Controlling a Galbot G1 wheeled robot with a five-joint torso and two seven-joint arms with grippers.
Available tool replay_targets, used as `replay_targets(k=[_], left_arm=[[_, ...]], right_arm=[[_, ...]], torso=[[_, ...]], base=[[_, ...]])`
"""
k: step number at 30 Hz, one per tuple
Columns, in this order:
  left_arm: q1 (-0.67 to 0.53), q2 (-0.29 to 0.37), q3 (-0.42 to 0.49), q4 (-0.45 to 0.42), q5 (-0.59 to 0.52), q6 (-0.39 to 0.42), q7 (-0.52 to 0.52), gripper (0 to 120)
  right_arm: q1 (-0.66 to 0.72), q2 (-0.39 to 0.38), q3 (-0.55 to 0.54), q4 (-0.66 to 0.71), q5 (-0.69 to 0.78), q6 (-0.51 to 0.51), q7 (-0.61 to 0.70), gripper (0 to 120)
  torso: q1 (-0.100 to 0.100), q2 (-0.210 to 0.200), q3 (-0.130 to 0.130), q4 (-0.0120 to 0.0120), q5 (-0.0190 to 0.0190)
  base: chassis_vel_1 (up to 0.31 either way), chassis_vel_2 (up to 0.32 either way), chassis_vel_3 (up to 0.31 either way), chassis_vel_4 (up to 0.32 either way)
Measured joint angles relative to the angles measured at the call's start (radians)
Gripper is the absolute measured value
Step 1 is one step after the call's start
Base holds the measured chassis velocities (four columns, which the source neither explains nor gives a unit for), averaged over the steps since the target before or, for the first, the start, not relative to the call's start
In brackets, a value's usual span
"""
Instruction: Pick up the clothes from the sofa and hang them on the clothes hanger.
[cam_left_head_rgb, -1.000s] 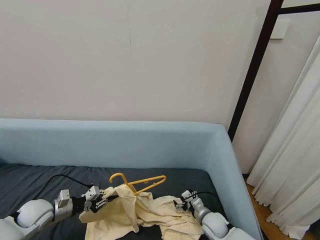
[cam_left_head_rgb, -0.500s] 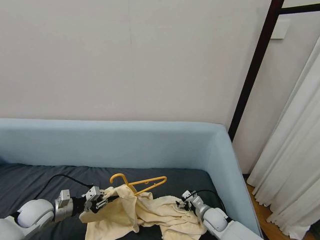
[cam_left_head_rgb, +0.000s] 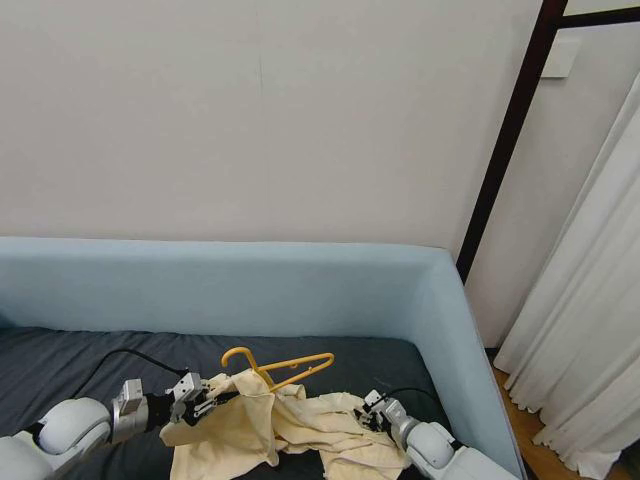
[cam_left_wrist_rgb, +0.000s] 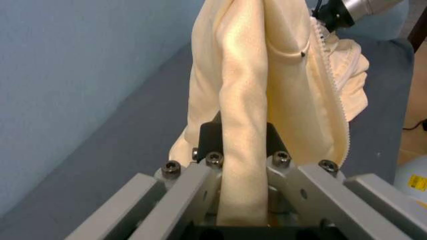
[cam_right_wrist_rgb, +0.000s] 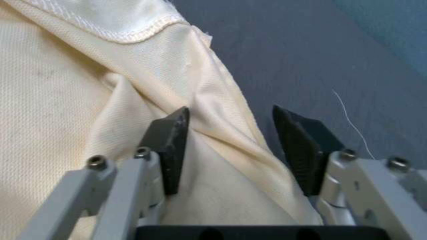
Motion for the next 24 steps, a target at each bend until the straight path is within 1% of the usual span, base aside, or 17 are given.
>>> replay_targets(k=[1,4,5,6,7,10,11,12,13,14,24], left_arm=[[0.0,0.0,0.0,0.0,0.0,0.0,0.0,1],[0.002,-0.001,0.0,-0.001,0.001,0.0,0.0,1],[0.003,-0.001,0.0,-0.001,0.002,0.0,0.0,1],[0.003,-0.001,0.0,-0.001,0.002,0.0,0.0,1],[0.004,-0.001,0.0,-0.001,0.003,0.0,0.0,1],[0.005,-0.001,0.0,-0.001,0.003,-0.001,0.0,1],[0.006,-0.001,0.0,-0.001,0.003,-0.001,0.0,1],[0.006,-0.001,0.0,-0.001,0.003,-0.001,0.0,1],[0.006,0.0,0.0,-0.001,0.003,-0.001,0.0,1],[0.006,0.0,0.0,-0.001,0.003,-0.001,0.0,1],[0.006,0.0,0.001,0.0,0.008,-0.005,0.0,1]], right_arm=[[0.0,0.0,0.0,0.0,0.0,0.0,0.0,48],[0.001,0.002,-0.008,-0.001,0.001,0.003,0.0,34],[0.001,0.001,-0.01,0.0,0.001,0.004,0.0,31],[0.001,0.001,-0.01,0.0,0.001,0.004,0.0,31],[0.001,0.001,-0.012,0.001,0.0,0.006,0.0,26],[-0.001,-0.002,-0.013,0.002,-0.002,0.01,0.0,16],[-0.003,-0.004,-0.013,0.004,-0.002,0.011,0.0,11],[-0.003,-0.004,-0.013,0.004,-0.002,0.011,0.0,11],[-0.003,-0.005,-0.013,0.005,-0.001,0.011,0.0,3],[-0.005,-0.007,-0.013,0.006,-0.002,0.015,0.0,0],[-0.016,-0.022,0.013,0.04,0.011,0.026,0.015,0]], torso=[[0.0,0.0,0.0,0.0,0.0],[0.0,0.0,0.0,0.0,0.0],[0.0,0.0,0.0,0.0,0.0],[0.0,0.0,0.0,0.0,0.0],[0.0,0.0,0.0,0.0,0.0],[0.0,0.0,0.0,0.0,0.0],[0.0,0.0,0.0,0.0,0.0],[0.0,0.0,0.0,0.0,0.0],[0.0,0.0,0.0,0.0,0.0],[0.0,0.0,0.0,0.0,0.0],[0.0,0.0,0.0,0.0,0.0]], base=[[0.0,0.0,0.0,0.0],[0.0,0.0,0.0,0.0],[0.0,0.0,0.0,0.0],[0.0,0.0,0.0,0.0],[0.0,0.0,0.0,0.0],[0.0,0.0,0.0,0.0],[0.0,0.0,0.0,0.0],[0.0,0.0,0.0,0.0],[0.0,0.0,0.0,0.0],[0.0,0.0,0.0,0.0],[0.0,0.0,0.0,0.0]])
